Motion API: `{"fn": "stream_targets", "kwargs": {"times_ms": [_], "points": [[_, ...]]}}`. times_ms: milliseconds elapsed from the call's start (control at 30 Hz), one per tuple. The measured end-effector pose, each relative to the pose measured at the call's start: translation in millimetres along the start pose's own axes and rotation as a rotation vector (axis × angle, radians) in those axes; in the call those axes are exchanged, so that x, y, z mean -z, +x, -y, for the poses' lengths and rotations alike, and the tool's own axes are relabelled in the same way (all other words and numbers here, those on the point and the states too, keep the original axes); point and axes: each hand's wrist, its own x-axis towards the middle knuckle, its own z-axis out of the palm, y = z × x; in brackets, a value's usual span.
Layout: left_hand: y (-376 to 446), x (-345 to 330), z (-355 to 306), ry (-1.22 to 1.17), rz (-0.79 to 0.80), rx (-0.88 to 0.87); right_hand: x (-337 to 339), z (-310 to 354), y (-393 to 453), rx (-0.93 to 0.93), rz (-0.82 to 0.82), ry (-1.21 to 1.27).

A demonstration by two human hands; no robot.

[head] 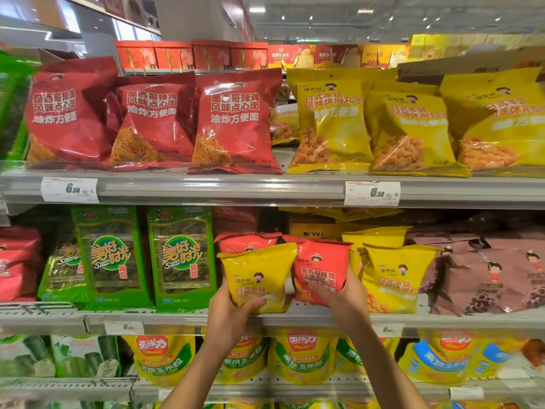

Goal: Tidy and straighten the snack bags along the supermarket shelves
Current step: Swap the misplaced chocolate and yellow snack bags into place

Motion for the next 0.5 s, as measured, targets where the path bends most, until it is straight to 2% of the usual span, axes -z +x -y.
{"fn": "stream_targets", "kwargs": {"times_ms": [133, 267, 367, 500], "points": [[0, 1, -1, -0.022, -0.042, 0.035, 6, 5, -13, 0.06, -0.054, 0.046], [2, 2, -4, -0.058, -0.061, 0.049, 25, 9, -24, 0.026, -0.12, 0.14], [5, -8, -13, -0.062, -0.024, 0.012, 49, 5, -33, 0.008, -0.092, 0.195], [10, -41, -31, -0.049, 0.069, -0.073, 83, -3, -50, -0.019, -0.137, 0.258]]}}
